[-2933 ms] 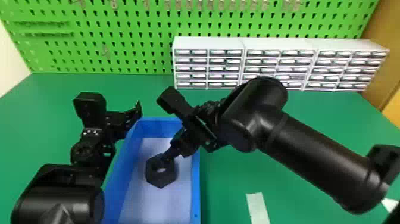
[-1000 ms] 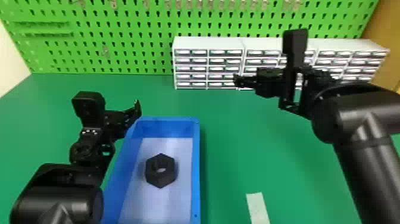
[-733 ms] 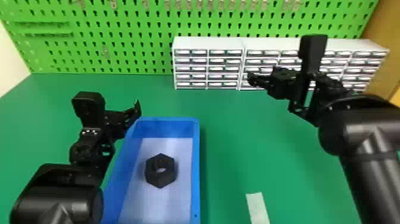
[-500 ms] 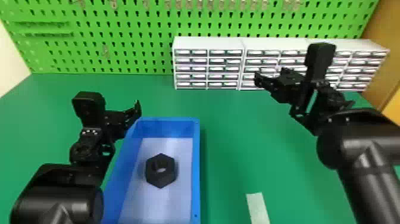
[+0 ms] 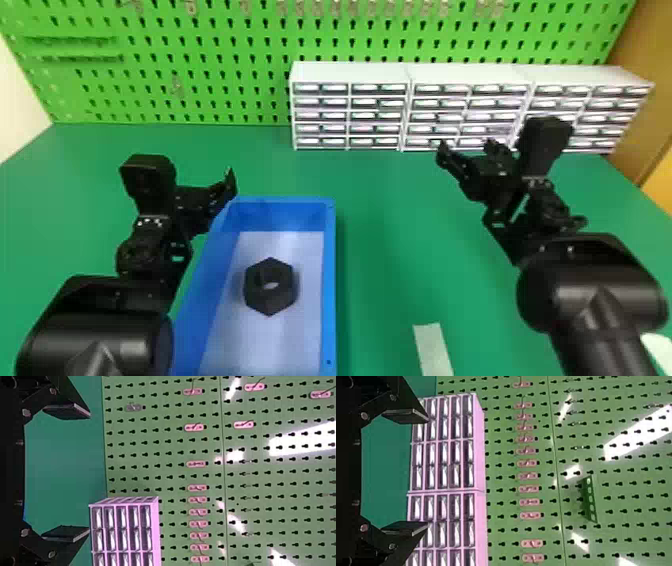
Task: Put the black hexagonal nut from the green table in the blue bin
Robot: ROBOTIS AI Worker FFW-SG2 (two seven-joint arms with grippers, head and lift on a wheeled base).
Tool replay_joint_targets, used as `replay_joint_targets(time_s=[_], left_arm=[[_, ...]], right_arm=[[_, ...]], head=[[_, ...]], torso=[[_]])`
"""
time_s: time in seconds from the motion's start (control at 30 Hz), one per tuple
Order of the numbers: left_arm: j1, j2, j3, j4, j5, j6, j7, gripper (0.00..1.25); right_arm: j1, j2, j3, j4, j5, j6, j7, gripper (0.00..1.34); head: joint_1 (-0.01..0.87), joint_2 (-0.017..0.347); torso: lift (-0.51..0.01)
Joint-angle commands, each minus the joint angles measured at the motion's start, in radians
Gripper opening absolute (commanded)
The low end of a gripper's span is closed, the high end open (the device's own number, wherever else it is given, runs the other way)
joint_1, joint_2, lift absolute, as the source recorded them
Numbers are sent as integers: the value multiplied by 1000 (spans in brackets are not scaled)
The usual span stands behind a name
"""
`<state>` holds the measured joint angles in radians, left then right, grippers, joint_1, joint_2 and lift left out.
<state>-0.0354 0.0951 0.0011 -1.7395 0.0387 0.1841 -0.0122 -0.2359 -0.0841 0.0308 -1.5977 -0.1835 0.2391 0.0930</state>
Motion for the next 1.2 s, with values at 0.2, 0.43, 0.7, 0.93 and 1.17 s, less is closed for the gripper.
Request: replay_joint_targets(time_s=[0.2, 0.43, 0.7, 0.93, 1.17], left_arm=[[0, -2, 0, 0, 3, 0, 0, 1002], [0, -2, 2, 0, 3, 0, 0, 1002], [0, -2, 7, 0, 6, 0, 0, 1002], [0, -2, 8, 2, 6, 0, 0, 1002], [-3, -2, 8, 2, 4, 0, 0, 1000]], right_arm=[[55, 30, -5, 68, 27, -201, -13, 999], [70, 37, -6, 94, 29, -250, -36, 999], [72, 30, -6, 97, 42, -253, -38, 999], [70, 21, -2, 99, 44, -241, -39, 999], [72, 17, 1, 107, 45, -239, -39, 999]], head=[[686, 51], [686, 51], [686, 51], [686, 51], [686, 51]], torso=[[-96], [-96], [-96], [-96], [-96]])
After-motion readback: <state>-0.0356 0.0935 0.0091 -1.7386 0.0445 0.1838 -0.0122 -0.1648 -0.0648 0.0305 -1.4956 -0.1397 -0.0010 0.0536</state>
